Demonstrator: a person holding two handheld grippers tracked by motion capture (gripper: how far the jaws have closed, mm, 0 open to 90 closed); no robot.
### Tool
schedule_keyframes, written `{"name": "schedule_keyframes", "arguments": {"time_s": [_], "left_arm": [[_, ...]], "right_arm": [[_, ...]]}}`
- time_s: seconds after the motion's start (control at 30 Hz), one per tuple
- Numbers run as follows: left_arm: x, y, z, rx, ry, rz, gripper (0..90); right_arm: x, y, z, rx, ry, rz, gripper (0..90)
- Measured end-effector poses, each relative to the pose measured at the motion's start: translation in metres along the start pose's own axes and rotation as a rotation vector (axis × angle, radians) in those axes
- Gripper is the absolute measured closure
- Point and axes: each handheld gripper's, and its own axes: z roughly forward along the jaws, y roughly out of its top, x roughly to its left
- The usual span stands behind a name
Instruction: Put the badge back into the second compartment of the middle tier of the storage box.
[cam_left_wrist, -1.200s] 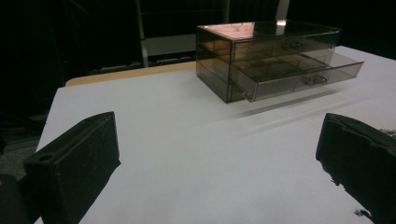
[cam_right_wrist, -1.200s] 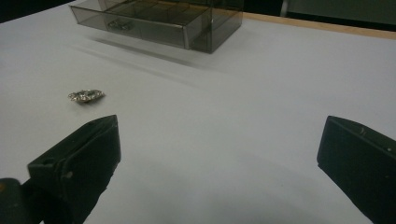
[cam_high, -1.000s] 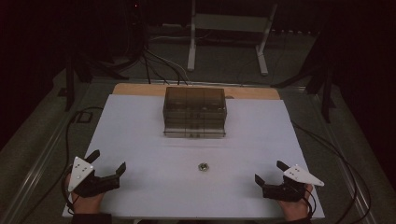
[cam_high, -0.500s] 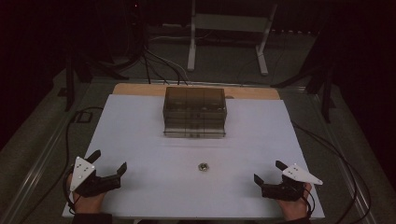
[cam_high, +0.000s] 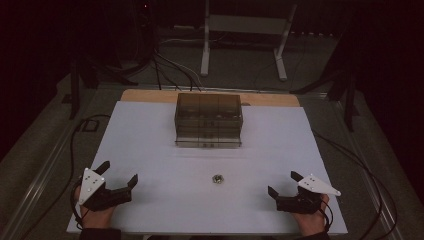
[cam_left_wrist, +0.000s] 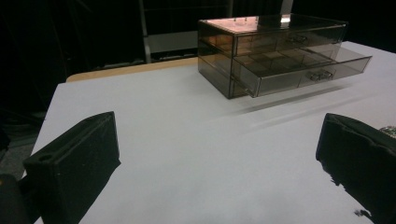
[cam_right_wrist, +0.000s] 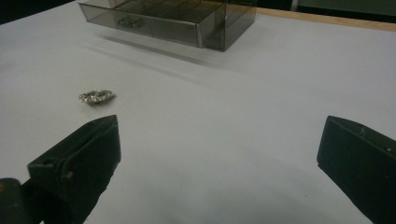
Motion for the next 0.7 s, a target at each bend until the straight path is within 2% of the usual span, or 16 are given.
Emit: {"name": "schedule_keyframes", "arguments": {"time_s": [0.23, 0.7], "left_arm": [[0.000, 0.000, 0.000, 0.000, 0.006, 0.000, 0.3], [0.000, -0.001, 0.000, 0.000, 0.010, -0.005, 0.3]], "right_arm": [[0.002, 0.002, 0.002, -0.008, 0.010, 0.019, 0.0], [0.011, 0.005, 0.013, 0.004, 0.031, 0.005, 0.0]]}}
